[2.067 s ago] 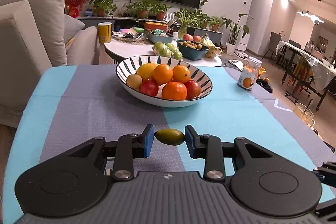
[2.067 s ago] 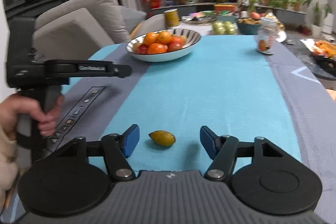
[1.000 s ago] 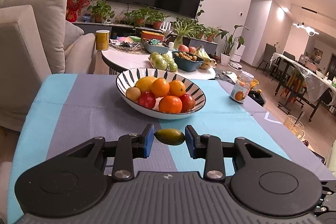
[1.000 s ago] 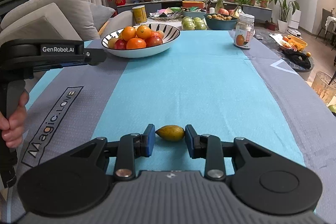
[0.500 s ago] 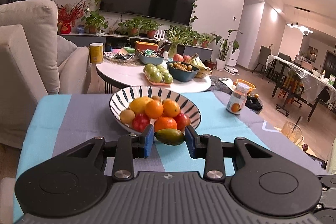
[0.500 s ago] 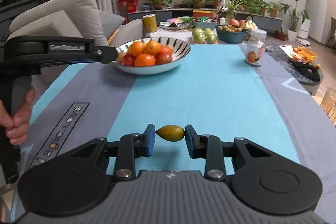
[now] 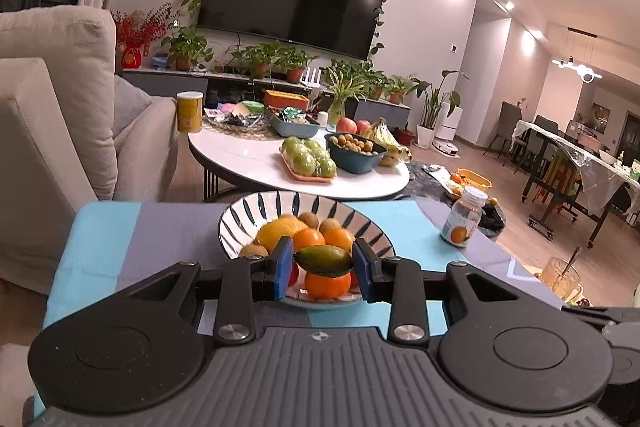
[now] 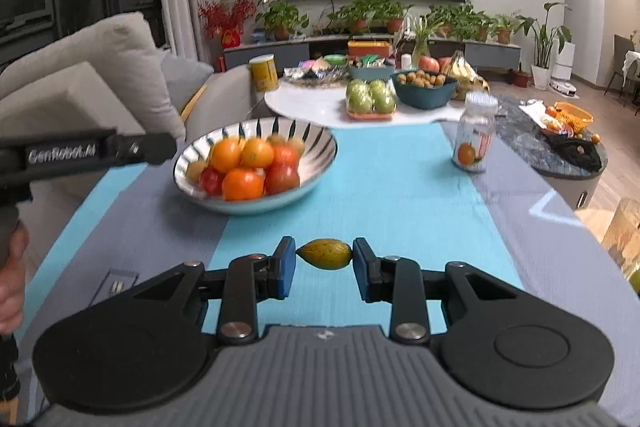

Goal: Organize fruits
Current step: 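Lift and carry the green lime over the bowl with both tools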

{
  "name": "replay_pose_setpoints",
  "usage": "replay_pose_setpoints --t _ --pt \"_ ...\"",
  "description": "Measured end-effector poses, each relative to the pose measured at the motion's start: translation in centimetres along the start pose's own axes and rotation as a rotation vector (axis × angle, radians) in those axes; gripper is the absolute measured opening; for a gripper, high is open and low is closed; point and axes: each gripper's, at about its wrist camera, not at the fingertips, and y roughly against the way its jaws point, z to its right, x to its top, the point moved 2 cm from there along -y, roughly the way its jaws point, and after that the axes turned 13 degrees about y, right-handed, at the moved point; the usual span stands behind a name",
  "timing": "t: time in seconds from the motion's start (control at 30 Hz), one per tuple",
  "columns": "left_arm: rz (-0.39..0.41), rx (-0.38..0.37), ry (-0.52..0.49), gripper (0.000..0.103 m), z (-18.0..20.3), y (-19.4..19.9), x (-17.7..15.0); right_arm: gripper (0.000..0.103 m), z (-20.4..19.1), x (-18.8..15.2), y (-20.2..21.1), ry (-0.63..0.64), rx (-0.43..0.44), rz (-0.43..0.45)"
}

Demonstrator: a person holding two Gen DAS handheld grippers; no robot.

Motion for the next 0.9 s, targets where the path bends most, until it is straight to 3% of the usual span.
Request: replay_pose_setpoints --t 0.4,0.9 --pt "0.019 -0.005 -0.005 0.030 0.2 -1.1 1.9 0.067 0.4 3.1 -1.1 -0.015 0.000 0.066" --pt "-0.004 0.018 0.013 0.030 -0.9 -3.7 3.0 0.067 1.2 6.2 -4.6 -0.029 0.052 0.062"
